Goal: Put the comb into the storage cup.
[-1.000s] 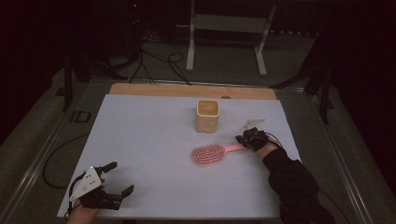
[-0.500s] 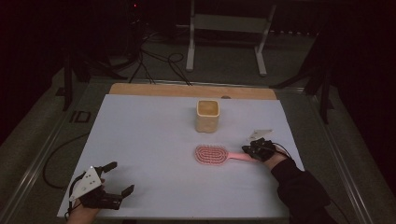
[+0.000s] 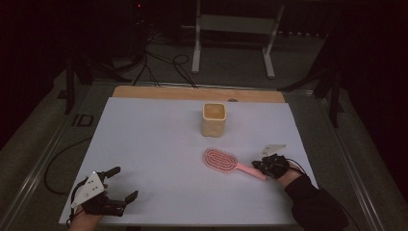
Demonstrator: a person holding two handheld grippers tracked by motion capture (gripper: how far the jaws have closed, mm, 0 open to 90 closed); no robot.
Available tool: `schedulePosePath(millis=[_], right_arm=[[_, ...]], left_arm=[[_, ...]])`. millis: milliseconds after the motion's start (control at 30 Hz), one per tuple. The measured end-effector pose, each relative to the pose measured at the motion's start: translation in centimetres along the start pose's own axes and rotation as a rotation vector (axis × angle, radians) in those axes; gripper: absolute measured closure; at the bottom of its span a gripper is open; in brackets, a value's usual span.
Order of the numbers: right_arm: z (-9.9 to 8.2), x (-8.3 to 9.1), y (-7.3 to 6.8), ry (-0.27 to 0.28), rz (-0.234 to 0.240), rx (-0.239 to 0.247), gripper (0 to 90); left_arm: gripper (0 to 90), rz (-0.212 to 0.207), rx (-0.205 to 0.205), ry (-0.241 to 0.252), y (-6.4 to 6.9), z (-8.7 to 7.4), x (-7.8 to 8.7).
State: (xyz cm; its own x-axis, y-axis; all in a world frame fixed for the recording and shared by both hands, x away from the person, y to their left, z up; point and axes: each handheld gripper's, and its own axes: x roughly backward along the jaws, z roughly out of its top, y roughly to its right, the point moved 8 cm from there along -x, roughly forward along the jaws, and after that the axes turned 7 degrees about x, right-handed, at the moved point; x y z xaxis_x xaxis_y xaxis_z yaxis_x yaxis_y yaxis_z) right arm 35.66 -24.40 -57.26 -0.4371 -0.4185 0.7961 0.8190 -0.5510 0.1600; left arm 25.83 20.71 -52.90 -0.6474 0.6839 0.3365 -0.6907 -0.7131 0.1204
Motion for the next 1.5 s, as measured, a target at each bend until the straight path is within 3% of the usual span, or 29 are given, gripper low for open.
schedulePosePath(millis=[667, 1367, 1500], right_arm=[[-0.7, 1.4, -5.2, 0.008, 0.069, -0.007, 90.0], [-0.1, 1.6, -7.8, 0.019, 0.1, 0.018, 90.0], [-0.2, 1.6, -7.6, 0.016, 0.086, 0.017, 90.0]], left_arm=[[0.0, -0.001, -0.007, -0.005, 0.1, 0.0, 0.0], [0.0, -0.002, -0.006, -0.008, 0.2, -0.1, -0.1], [0.0, -0.001, -0.008, -0.007, 0.1, 0.0, -0.1]])
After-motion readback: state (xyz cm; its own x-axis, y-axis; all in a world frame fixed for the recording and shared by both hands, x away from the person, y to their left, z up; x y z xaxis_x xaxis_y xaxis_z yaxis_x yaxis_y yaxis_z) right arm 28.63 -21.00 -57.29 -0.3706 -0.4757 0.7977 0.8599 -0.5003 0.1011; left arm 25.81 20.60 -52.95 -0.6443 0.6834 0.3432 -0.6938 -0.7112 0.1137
